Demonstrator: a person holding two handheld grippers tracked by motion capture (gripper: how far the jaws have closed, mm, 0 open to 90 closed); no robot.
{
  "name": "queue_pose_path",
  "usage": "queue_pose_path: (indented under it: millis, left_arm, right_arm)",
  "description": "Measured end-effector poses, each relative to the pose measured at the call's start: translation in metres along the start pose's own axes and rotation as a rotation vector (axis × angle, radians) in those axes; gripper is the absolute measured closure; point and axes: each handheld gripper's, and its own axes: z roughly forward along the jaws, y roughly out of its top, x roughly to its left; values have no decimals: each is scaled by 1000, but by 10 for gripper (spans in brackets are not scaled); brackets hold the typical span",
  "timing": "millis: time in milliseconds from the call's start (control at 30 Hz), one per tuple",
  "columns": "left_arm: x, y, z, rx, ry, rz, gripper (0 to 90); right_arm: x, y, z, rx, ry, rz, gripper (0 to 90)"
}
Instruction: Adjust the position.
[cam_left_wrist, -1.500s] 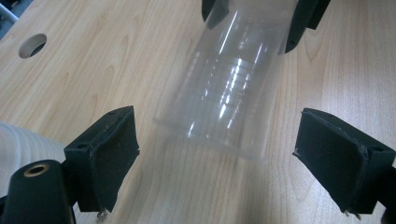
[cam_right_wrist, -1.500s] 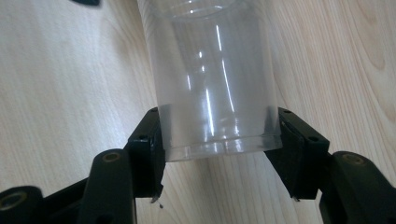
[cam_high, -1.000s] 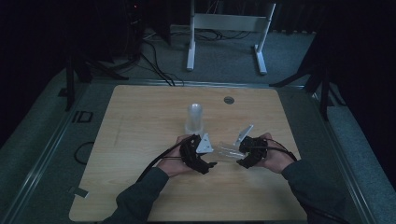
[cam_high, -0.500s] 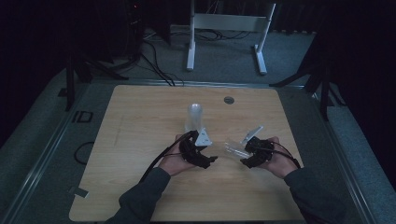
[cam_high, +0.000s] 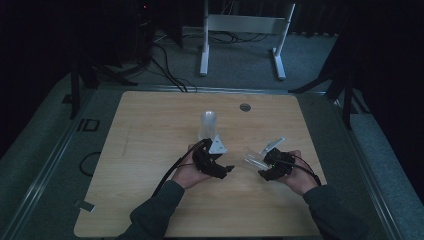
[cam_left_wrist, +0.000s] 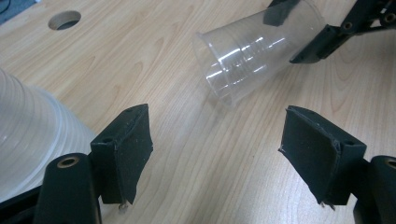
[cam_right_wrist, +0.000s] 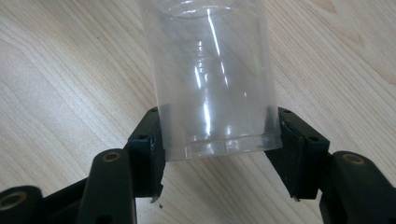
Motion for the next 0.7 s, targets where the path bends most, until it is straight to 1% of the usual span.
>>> queue_pose_path:
  millis: [33,67,100,200,367,533,567,700]
  left_arm:
    - [1,-1,1,2,3,-15,242]
    - [1,-1,2,1,3,-18,242]
    - [1,-1,2,1,5,-20,242]
    - [1,-1,2,-2,4,-28,242]
    - [0,0,2,-8,8,-33,242]
    - [0,1,3,-13,10,-38,242]
    - [0,1,3,-13,10,-39,242]
    - [-1,2,4,-15,10,-39,242]
  right_arm:
    - [1,-2,0,-9,-16,15,417]
    - [1,-2,1,-11,-21,22,417]
    - [1,-3,1,-16,-22,32,417]
    - [2,-4,1,-27,-27,40,418]
    - [4,-7,2,-59,-43,71,417]
    - [5,-9,3,-87,-72,102,418]
    - [5,-10,3,-95,-76,120,418]
    - [5,-12,4,-121,-110,156,418]
